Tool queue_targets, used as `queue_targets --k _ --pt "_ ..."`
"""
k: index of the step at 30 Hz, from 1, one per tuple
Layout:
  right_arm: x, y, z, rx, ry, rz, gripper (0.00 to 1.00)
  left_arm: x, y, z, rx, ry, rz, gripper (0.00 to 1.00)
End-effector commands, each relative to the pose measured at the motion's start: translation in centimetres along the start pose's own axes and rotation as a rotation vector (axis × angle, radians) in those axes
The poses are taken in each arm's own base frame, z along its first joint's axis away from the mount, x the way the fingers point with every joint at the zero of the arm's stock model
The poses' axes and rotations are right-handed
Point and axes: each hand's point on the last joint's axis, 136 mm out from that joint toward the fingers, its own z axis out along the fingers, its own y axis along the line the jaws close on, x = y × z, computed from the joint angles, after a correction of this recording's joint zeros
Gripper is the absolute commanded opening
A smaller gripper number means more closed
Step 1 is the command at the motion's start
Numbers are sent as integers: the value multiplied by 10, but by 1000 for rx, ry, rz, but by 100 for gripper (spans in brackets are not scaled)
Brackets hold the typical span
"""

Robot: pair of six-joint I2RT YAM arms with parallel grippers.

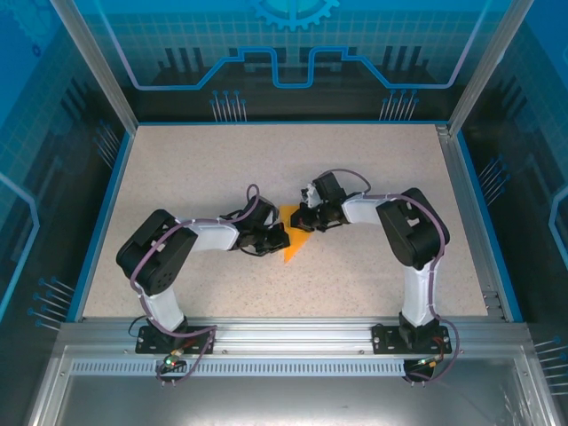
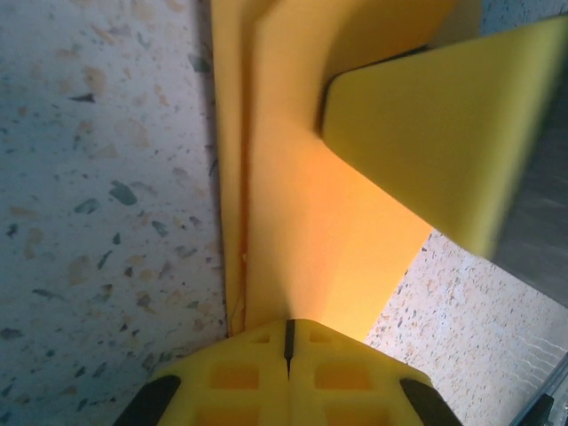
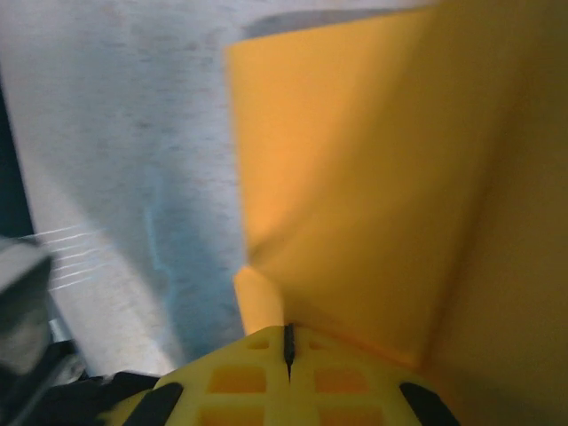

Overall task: Fold a paper plane with a square sheet of paper (pick it up from the middle)
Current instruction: Fourth fold the wing at the center of the table.

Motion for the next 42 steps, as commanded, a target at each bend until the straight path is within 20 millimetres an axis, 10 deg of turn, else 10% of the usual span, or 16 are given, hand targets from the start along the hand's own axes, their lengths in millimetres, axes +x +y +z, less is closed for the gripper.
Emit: queue_targets --k 1,18,28,34,42 --pt "-16 -21 -1 78 -30 -12 1 43 77 7 -278 128 -49 5" --pt "-92 -64 -23 54 -168 67 4 56 98 8 -339 172 -20 4" --pt "-116 -52 -54 72 -200 37 5 68 110 -4 -381 212 53 4" --pt "-95 -12 -66 2 -185 -36 6 67 108 -6 -373 218 87 4" --pt "-46 8 -24 -55 -91 -40 6 62 99 -4 -347 203 71 4"
